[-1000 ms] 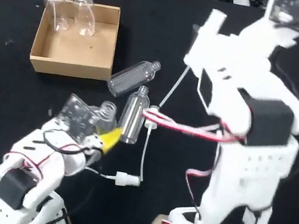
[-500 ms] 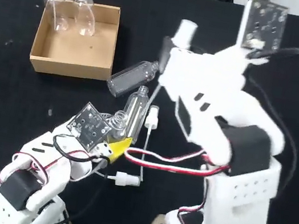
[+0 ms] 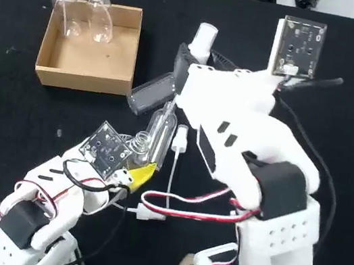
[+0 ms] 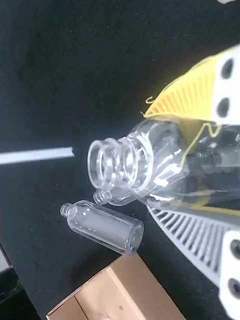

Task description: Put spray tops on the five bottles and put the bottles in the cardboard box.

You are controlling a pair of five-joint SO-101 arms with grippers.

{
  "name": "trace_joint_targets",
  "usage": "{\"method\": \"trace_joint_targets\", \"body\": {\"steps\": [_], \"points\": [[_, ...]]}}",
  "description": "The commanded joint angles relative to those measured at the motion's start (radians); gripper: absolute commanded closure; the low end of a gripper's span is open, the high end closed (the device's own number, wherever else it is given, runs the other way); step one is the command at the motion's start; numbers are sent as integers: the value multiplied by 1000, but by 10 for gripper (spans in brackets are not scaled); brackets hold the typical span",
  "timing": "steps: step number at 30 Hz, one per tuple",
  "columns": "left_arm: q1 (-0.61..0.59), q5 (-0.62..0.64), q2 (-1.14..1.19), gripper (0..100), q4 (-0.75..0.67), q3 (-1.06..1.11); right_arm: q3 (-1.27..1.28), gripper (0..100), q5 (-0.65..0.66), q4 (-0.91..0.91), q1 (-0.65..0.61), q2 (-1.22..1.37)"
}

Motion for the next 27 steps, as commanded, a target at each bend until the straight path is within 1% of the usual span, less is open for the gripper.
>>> {"method": "trace_joint_targets", "body": {"steps": [1, 7, 12, 17, 22, 27], "points": [[4, 6, -12, 902, -2, -10, 28, 948, -9, -83, -17, -25], [4, 5, -14, 902, -2, -10, 77, 948, -75, -103, -18, -25], [4, 5, -14, 902, -2, -10, 76, 948, -77, -106, -17, -58], [4, 5, -14, 902, -2, -10, 88, 948, -72, -98, -17, -170], [4, 5, -14, 902, -2, -10, 173, 949, -71, -103, -38, -240], [4, 5, -14, 902, -2, -10, 262, 949, -71, -195, -32, -243]]}}
